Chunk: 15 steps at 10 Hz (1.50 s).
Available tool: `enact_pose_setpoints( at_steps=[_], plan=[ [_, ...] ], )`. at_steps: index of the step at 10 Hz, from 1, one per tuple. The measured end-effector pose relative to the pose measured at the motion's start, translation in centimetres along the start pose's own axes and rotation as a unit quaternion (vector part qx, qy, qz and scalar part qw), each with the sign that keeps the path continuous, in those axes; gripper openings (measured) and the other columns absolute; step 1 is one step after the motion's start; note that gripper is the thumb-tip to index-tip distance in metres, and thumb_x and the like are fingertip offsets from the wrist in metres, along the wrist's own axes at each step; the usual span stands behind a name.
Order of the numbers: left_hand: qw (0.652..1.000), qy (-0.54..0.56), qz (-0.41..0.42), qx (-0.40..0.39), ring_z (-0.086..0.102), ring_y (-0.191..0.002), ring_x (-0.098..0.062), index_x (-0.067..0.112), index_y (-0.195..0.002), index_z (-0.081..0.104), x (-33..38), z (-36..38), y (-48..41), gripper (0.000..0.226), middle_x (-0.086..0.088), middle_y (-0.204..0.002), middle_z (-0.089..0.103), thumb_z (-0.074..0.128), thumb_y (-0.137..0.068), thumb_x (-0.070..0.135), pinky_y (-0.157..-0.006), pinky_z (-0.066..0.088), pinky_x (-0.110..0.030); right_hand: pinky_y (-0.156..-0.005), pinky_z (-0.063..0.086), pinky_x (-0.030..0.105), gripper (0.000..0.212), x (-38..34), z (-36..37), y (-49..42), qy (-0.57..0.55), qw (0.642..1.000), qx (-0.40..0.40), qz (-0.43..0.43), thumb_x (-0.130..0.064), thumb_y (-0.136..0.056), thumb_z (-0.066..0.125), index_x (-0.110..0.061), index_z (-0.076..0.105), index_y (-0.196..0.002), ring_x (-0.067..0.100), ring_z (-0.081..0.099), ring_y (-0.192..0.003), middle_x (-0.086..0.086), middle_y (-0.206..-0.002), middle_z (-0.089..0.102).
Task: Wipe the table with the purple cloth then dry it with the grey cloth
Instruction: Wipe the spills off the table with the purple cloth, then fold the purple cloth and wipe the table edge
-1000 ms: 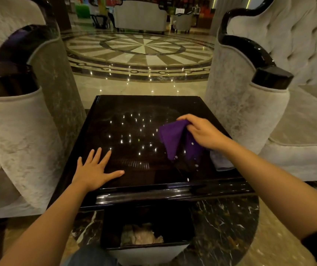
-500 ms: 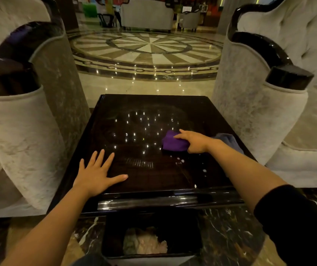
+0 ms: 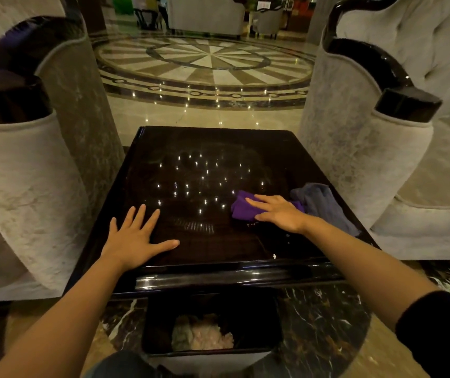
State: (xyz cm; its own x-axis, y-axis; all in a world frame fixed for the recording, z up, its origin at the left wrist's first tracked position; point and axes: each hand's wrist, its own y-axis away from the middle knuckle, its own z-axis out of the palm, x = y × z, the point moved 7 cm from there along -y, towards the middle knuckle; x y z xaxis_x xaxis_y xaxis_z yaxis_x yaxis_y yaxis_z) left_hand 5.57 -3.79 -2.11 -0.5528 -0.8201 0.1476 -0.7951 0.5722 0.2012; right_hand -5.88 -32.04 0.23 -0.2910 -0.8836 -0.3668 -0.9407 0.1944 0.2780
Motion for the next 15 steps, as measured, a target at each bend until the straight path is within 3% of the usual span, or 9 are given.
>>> enact_pose_setpoints(
  at_steps=[4,7,9,10,11,12,13,14,15],
  plan=[
    [1.0,0.002,0.0,-0.004,-0.014,-0.143,-0.024,0.029,-0.144,-0.006,0.5,-0.7,0.7,0.096,-0.006,-0.156,-0.012,0.028,-0.07,0.08,-0.114,-0.005,-0.052,-0.114,0.011,0.038,0.05,-7.0,5.7,7.2,0.01,0.997,0.025,-0.07,-0.035,-0.094,0.037,-0.032,0.019,-0.141,0.022,0.012,-0.14,0.002,-0.155,0.015],
    [1.0,-0.007,-0.003,-0.006,-0.012,-0.143,-0.026,0.027,-0.144,-0.005,0.5,-0.8,0.7,0.097,-0.009,-0.156,-0.01,0.028,-0.071,0.08,-0.114,-0.004,-0.053,-0.114,0.014,0.031,0.042,-12.0,8.5,10.6,-0.098,0.991,0.022,-0.094,-0.014,-0.094,0.041,-0.019,0.037,-0.135,0.019,0.013,-0.141,0.002,-0.152,0.025],
    [1.0,-0.005,-0.007,-0.01,-0.013,-0.143,-0.026,0.027,-0.144,-0.006,0.3,-0.7,0.6,0.097,-0.009,-0.156,-0.011,0.027,-0.071,0.081,-0.114,-0.005,-0.053,-0.095,0.035,0.024,0.03,-13.6,7.9,11.6,-0.156,0.982,0.028,-0.099,-0.014,-0.094,0.041,-0.016,0.05,-0.122,0.019,0.049,-0.118,0.008,-0.128,0.056],
    [1.0,-0.002,-0.01,-0.005,-0.01,-0.143,-0.027,0.028,-0.144,-0.003,0.1,-0.7,0.4,0.086,-0.009,-0.156,-0.009,0.023,-0.077,0.076,-0.114,-0.003,-0.054,-0.088,0.042,0.028,0.027,-13.8,5.8,11.6,-0.174,0.979,0.05,-0.095,-0.016,-0.094,0.041,-0.016,0.051,-0.118,0.02,0.056,-0.108,0.009,-0.119,0.06],
    [1.0,0.014,-0.019,-0.004,-0.003,-0.144,-0.028,0.028,-0.145,0.007,0.3,-1.5,0.6,0.066,-0.008,-0.157,0.0,0.017,-0.088,0.061,-0.114,0.002,-0.055,-0.081,0.042,0.026,0.025,-13.6,3.8,11.0,-0.184,0.977,0.049,-0.096,-0.017,-0.094,0.04,-0.014,0.052,-0.116,0.02,0.058,-0.101,0.01,-0.113,0.062],
    [0.999,0.023,-0.025,0.036,0.018,-0.141,-0.029,0.025,-0.139,0.034,1.0,-3.7,2.1,0.057,-0.009,-0.152,0.025,0.025,-0.091,0.054,-0.112,0.013,-0.053,-0.077,0.044,0.023,0.025,-13.7,2.4,11.0,-0.211,0.971,0.034,-0.107,-0.018,-0.094,0.041,-0.015,0.053,-0.115,0.016,0.057,-0.096,0.006,-0.108,0.062],
    [0.978,0.197,0.048,0.042,0.059,-0.104,-0.025,0.017,-0.113,0.062,5.2,-5.6,3.4,0.044,-0.007,-0.11,0.067,0.043,-0.089,0.048,-0.091,0.046,-0.041,-0.086,0.045,0.028,0.027,-13.5,1.5,11.0,-0.236,0.966,0.005,-0.105,-0.017,-0.094,0.042,-0.016,0.054,-0.118,0.016,0.058,-0.102,0.007,-0.115,0.062],
    [0.926,0.35,0.047,-0.132,0.063,-0.083,-0.017,0.017,-0.106,0.061,8.4,-4.4,4.4,0.044,-0.001,-0.09,0.066,0.039,-0.089,0.051,-0.072,0.048,-0.029,-0.081,0.043,0.011,0.031,-13.4,1.2,11.0,-0.24,0.963,-0.005,-0.122,-0.015,-0.092,0.044,-0.02,0.053,-0.122,0.0,0.055,-0.097,-0.01,-0.106,0.06],
    [0.872,0.411,0.053,-0.261,0.062,-0.067,-0.01,0.021,-0.096,0.064,9.8,-3.4,6.0,0.035,0.002,-0.077,0.066,0.047,-0.086,0.05,-0.071,0.05,-0.027,-0.073,0.04,-0.001,0.03,-14.0,1.6,11.1,-0.229,0.961,-0.01,-0.152,-0.017,-0.09,0.049,-0.024,0.054,-0.119,-0.016,0.052,-0.085,-0.024,-0.094,0.054]
  ],
)
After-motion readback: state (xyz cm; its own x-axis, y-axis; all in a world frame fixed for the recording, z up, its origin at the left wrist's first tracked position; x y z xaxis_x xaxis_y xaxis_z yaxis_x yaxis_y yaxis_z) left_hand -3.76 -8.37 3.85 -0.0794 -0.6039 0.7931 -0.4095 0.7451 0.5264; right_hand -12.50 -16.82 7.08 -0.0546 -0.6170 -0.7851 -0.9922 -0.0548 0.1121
